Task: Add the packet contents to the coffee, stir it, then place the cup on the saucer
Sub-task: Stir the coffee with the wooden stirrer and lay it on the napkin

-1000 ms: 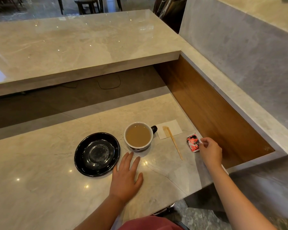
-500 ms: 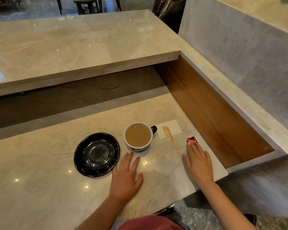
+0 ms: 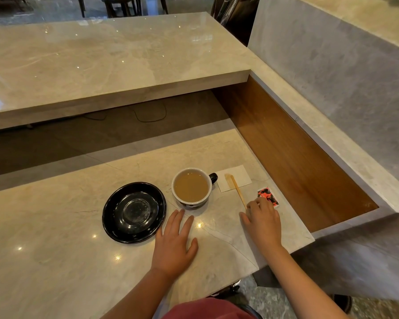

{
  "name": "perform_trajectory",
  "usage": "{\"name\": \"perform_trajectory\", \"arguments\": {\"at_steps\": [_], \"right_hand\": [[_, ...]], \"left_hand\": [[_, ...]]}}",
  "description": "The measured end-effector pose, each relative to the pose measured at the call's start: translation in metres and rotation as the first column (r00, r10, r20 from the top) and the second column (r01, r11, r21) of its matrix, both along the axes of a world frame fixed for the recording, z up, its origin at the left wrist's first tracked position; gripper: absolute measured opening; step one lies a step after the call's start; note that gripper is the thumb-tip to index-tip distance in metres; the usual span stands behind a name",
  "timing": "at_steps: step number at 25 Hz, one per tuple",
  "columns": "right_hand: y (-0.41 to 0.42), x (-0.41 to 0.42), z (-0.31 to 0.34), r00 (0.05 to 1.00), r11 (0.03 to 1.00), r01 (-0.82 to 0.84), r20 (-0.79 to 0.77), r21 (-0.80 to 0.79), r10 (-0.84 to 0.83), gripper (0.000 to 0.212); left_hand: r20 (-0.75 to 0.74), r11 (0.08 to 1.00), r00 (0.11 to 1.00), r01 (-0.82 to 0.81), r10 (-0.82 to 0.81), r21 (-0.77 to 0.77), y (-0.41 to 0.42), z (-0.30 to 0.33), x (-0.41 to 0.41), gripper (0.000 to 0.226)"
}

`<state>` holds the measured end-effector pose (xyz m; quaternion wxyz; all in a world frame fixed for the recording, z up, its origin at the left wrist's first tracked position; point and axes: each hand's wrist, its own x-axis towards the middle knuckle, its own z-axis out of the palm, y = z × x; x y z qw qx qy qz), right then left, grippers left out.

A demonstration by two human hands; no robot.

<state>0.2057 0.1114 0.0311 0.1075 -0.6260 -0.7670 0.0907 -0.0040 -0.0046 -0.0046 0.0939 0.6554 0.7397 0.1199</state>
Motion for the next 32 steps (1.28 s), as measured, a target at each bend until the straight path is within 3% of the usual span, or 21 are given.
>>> {"name": "perform_trajectory", "arguments": {"at_steps": [10, 18, 21, 24, 29, 32], "right_hand": [[0.004, -0.023, 0.007, 0.977, 0.974, 0.214, 0.017, -0.072, -0.214, 0.019], [0.007, -0.013, 0.015, 0.942, 0.942, 0.323, -0.062, -0.087, -0.329, 0.019], [0.007, -0.008, 0.029, 0.884, 0.942, 0.285, -0.331, -0.177, -0.33, 0.014], [0.01, -0.01, 0.058, 0.662, 0.917, 0.13, -0.655, -0.376, -0.363, 0.015], [0.019, -0.022, 0.092, 0.557, 0.898, -0.042, -0.756, -0.438, -0.343, 0.014], [0.024, -0.032, 0.098, 0.589, 0.919, -0.051, -0.754, -0.392, -0.289, 0.004]], "left_hand": [[-0.005, 1.0, 1.0, -0.001, 0.001, -0.001, 0.0, 0.001, 0.0, 0.055], [-0.003, 1.0, 1.0, -0.001, 0.001, 0.0, -0.001, 0.002, 0.001, 0.055], [0.0, 1.0, 1.0, 0.001, -0.001, 0.003, 0.0, 0.001, 0.001, 0.055], [0.005, 1.0, 1.0, 0.001, -0.001, 0.012, 0.0, 0.001, 0.0, 0.055], [0.01, 1.0, 1.0, 0.002, -0.002, 0.022, -0.001, 0.002, 0.0, 0.056], [0.017, 1.0, 1.0, 0.003, -0.004, 0.021, 0.0, 0.002, 0.0, 0.056]]}}
